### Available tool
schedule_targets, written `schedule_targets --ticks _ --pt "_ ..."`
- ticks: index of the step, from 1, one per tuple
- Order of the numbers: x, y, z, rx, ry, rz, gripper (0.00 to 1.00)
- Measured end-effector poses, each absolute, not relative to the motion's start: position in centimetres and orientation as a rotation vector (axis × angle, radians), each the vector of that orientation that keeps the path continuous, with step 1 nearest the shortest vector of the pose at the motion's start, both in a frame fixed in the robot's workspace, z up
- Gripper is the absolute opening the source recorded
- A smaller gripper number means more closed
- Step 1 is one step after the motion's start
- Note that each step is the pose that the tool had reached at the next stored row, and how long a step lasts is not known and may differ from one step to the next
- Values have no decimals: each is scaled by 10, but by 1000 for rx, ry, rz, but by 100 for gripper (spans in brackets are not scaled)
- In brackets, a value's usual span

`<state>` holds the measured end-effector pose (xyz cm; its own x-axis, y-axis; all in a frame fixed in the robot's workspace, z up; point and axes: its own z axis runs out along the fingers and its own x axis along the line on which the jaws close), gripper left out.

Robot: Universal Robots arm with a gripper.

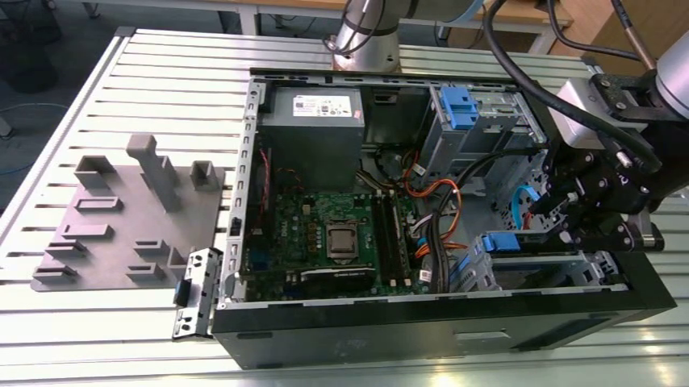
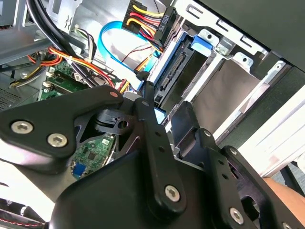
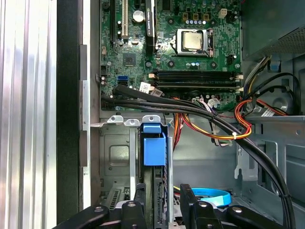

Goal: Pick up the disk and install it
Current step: 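Insert the first disk wire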

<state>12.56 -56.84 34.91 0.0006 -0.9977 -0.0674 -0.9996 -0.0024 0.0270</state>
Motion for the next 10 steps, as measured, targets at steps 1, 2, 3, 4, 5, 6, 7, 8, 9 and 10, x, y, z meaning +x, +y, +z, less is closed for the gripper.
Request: schedule_targets --ticks 1,2,3,4,5,6,7,8,9,10 --pt "126 -568 349 -2202 2198 104 42" --pt "126 -568 349 -2202 2198 104 42" --pt "126 -568 349 -2202 2198 104 42" --pt "126 -568 349 -2202 2198 104 42" --pt "126 -568 349 -2202 2198 104 42" --pt "126 -568 350 -2202 2199 103 42" --pt "126 -568 352 -2202 2199 104 42" --pt "126 -568 353 -2202 2199 104 42" --pt "126 -568 355 -2202 2198 104 42" --pt "126 -568 357 -2202 2199 104 42"
